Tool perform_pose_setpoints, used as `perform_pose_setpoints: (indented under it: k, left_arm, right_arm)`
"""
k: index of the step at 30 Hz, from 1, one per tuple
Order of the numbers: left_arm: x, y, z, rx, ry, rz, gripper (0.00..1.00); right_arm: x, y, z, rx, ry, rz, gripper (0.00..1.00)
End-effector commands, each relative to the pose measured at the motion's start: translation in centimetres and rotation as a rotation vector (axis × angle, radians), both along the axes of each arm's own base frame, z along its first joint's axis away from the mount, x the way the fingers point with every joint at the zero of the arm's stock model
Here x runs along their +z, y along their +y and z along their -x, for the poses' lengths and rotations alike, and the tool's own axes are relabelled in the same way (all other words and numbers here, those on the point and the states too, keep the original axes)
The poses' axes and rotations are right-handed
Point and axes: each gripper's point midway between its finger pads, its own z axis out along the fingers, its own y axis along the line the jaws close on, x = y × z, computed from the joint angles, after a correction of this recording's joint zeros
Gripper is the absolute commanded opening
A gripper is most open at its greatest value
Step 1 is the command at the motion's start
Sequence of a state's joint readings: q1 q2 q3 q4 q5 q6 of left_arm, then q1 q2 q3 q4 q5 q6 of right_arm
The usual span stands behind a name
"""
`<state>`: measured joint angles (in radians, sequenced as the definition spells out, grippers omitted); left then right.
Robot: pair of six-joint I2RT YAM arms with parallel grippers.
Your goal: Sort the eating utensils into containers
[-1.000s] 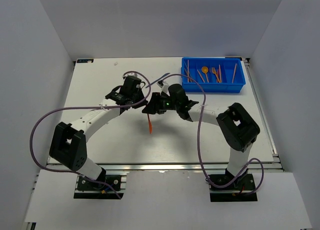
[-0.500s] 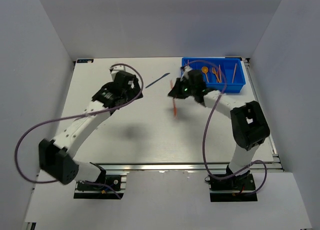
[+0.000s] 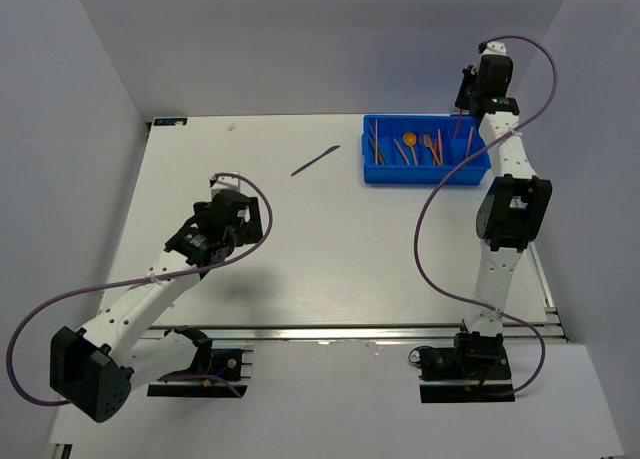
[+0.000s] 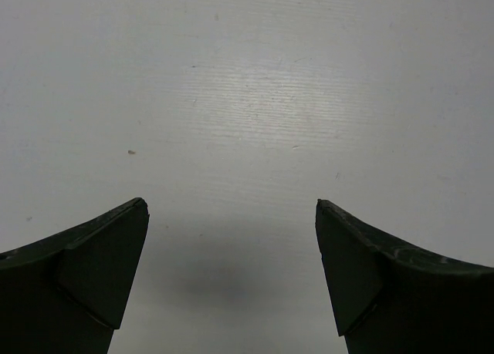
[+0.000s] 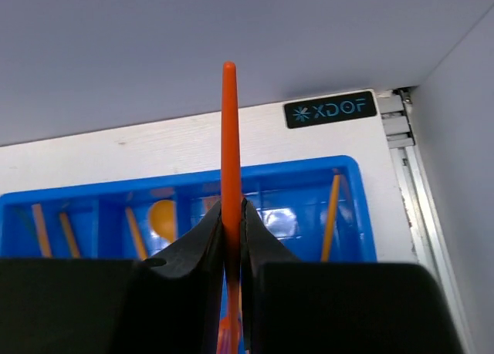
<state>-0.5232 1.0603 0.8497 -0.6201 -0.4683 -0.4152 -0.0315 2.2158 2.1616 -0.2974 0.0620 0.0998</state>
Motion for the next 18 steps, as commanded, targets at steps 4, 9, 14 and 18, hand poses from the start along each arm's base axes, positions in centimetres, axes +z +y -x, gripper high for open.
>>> perform_pose_setpoints:
  k: [4,9,14,18]
  left_arm:
    - [1.1,-1.6,-1.0,-0.06,-0.03,0.041,0.98]
    - [0.7,-2.1,-1.0,-0.078,-0.02,0.057,0.98]
    - [0.3,-2.2,-1.1,-0.079,-0.004,0.05,0.98]
    - [0.2,-2.2,-1.1,-0.076,-0.005,0.051,0.98]
  right_arm:
    - [-2.7,-2.7,-0.9,-0.054,0.022,0.121,0.0]
    - [-5.1,-3.9,-1.1,-0.084,0.013,0.098,0.0]
    - [-5.8,-5.0,-2.0,-0.085,0.016,0.089,0.0]
    - [-7.8,-5.3,-1.8,-0.065,0.035,0.082,0.0]
